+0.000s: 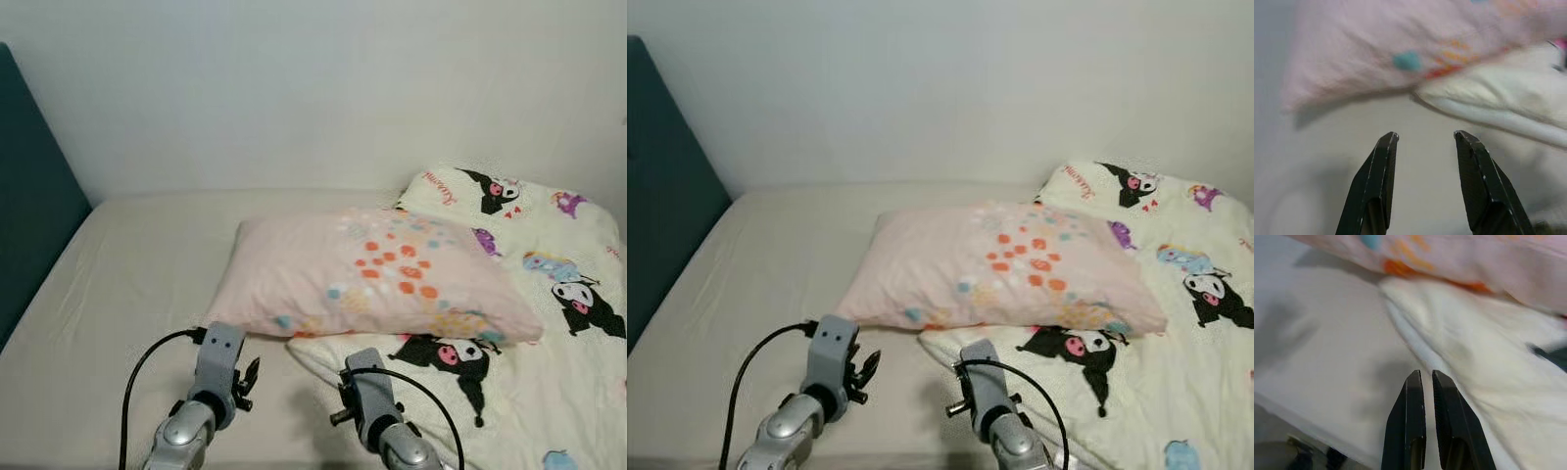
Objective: Clean up the room
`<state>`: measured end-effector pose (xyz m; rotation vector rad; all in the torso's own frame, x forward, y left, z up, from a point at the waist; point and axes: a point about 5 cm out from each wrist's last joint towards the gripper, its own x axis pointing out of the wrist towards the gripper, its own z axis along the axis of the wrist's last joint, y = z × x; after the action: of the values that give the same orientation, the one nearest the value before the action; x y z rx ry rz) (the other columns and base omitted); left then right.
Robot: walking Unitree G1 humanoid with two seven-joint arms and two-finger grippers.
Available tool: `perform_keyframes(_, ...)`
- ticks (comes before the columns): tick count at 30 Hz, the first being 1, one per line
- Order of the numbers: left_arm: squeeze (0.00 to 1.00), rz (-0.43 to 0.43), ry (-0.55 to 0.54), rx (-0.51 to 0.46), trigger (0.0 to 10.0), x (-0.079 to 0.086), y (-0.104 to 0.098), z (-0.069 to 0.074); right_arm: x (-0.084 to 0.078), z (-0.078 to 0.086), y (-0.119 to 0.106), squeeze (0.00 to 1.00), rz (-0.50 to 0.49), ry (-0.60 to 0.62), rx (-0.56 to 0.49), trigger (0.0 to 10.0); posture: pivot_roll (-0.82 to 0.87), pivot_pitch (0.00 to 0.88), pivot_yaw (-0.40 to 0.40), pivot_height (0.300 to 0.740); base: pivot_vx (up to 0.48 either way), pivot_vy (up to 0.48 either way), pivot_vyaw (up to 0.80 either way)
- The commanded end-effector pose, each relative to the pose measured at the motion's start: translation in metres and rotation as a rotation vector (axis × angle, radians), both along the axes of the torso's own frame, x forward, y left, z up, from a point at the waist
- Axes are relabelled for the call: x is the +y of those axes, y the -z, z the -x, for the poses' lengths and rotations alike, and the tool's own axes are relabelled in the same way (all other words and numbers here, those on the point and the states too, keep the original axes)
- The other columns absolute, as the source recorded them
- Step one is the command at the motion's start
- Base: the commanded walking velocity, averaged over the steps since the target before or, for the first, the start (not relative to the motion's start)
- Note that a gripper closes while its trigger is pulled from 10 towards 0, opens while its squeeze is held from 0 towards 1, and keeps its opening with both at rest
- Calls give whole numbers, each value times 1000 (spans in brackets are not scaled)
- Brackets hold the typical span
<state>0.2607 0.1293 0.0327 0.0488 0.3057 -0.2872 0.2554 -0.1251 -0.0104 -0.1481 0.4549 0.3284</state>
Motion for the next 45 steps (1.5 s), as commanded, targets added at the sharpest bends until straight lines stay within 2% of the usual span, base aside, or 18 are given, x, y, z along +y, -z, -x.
perform_keyframes(1, 0, -16, 4, 19, 10000, 2, 3, 1, 2, 3, 2, 0, -13, 8, 15, 10000, -57, 128, 10, 740, 240, 416, 0)
perform_keyframes(6, 0, -24, -6, 20, 10000, 2, 3, 1, 1, 3, 3, 0, -12, 8, 15, 10000, -56, 125, 10, 740, 144, 421, 0)
perform_keyframes(11, 0, -57, -14, 3, 10000, 3, 3, -1, 2, 3, 2, 0, -12, 7, 14, 10000, -55, 122, 8, 740, 0, 0, 0)
perform_keyframes(24, 0, -31, -64, -22, 10000, 7, -1, -4, 1, -2, -4, 0, -43, 37, -23, 10000, -57, 123, 6, 740, 0, 0, 0)
perform_keyframes(30, 0, -19, -87, -14, 10000, 12, -2, -7, -15, -20, -21, 0, -104, 151, -90, 10000, -55, 128, 6, 730, 0, 0, 0)
perform_keyframes(40, 0, 28, -97, -37, 10000, 20, -9, -10, -28, -42, -43, 0, -107, 188, -173, 10000, -48, 128, 6, 700, 0, 0, 0)
perform_keyframes(45, 0, 31, -96, -41, 10000, 21, -10, -11, -29, -44, -45, 0, -109, 189, -180, 10000, -48, 128, 6, 690, 0, 0, 0)
